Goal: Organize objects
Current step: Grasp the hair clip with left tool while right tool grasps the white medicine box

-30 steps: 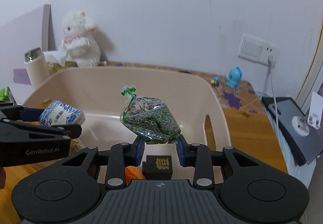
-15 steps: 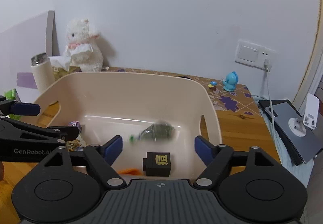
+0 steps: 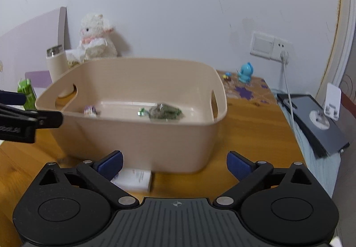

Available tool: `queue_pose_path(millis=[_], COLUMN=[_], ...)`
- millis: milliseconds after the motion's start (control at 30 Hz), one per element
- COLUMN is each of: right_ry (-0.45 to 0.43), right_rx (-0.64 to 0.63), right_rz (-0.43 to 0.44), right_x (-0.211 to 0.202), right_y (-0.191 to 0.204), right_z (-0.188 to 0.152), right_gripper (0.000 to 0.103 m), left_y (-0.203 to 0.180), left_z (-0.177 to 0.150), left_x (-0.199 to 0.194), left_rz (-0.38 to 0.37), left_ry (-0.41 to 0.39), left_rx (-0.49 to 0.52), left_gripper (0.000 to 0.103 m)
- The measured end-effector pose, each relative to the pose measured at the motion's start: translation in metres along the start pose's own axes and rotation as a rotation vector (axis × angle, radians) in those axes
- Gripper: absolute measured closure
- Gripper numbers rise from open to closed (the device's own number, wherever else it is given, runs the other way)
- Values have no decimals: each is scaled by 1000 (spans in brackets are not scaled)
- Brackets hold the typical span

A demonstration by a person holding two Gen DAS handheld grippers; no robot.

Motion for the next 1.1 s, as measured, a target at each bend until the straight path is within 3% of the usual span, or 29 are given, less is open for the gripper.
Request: queue_pose_path(millis=[433, 900, 1100], right_ry=[109, 141, 149], right_rx=[-11, -31, -36], right_rz=[-21, -16, -11], right_x=[33, 54, 60], right_y=[0, 6, 8], right_z=[-47, -56, -58], right_gripper=[2, 2, 2], left_y=[-2, -32, -29], left_z=[-55, -58, -66], left_x=[41, 75, 94], left_rz=[-42, -61, -21], left_ry=[111, 131, 139], left_rx=[-76, -57, -47], left_gripper=[5, 5, 5])
Point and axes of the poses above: each gripper's, at about its wrist camera, not at the fingertips, and x roughly the way its jaws point, y to its left, z to its top, the point moved 6 cm from there along x, roughly the way its jaws point, and after that the axes turned 4 degrees about -z, right-handed, at the moved point
